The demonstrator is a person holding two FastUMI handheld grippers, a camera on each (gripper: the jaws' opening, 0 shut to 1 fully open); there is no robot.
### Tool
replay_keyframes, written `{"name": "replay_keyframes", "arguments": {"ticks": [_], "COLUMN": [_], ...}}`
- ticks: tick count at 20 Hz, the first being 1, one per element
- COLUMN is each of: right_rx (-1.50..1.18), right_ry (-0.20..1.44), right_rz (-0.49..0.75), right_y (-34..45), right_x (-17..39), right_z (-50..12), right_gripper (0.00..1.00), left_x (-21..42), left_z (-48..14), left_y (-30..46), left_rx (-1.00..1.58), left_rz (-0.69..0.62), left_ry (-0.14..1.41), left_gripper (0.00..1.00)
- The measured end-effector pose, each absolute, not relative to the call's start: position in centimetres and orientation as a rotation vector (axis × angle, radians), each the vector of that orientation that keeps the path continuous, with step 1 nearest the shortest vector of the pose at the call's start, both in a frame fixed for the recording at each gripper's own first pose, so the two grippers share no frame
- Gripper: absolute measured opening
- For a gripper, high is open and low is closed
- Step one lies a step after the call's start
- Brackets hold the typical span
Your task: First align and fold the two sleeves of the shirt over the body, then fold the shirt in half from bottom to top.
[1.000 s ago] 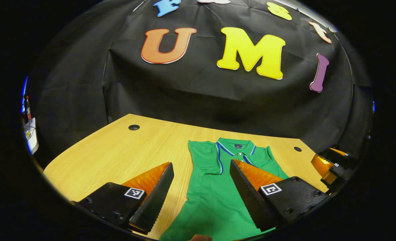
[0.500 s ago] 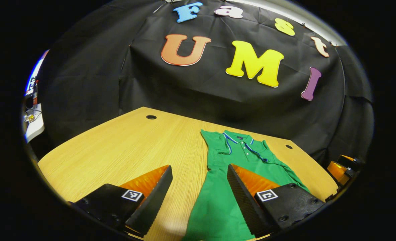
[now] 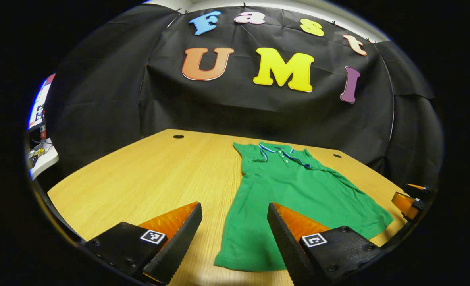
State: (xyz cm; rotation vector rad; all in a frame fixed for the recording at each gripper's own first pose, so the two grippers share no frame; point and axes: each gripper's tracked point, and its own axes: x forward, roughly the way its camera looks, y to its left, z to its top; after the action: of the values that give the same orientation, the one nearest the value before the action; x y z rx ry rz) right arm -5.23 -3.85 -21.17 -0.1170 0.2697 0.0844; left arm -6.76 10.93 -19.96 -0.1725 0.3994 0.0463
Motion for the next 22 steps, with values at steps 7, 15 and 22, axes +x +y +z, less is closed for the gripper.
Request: {"name": "replay_keyframes", "arguments": {"ticks": [7, 15, 22], "right_rx": [-0.066, 0.057, 0.115], "right_ry": [0.416, 0.497, 0.522], "right_rz": [0.141, 0.201, 0.259], "right_y": [-2.3, -0.8, 1.2], "right_x": [-5.8, -7.4, -7.0], "right_z": [-26.3, -27.7, -28.0], "right_gripper": [0.96, 0.96, 0.24], "left_x": [-7.9, -8.2, -7.3], "left_z": [-22.9, -24.0, -24.1], "left_y": [11.0, 11.0, 10.4], "left_rx": [-0.207, -0.148, -0.143], "left_rz": [0.049, 0.053, 0.029], "left_ry": [0.47, 0.476, 0.487], "left_gripper": [1.0, 0.95, 0.41]}}
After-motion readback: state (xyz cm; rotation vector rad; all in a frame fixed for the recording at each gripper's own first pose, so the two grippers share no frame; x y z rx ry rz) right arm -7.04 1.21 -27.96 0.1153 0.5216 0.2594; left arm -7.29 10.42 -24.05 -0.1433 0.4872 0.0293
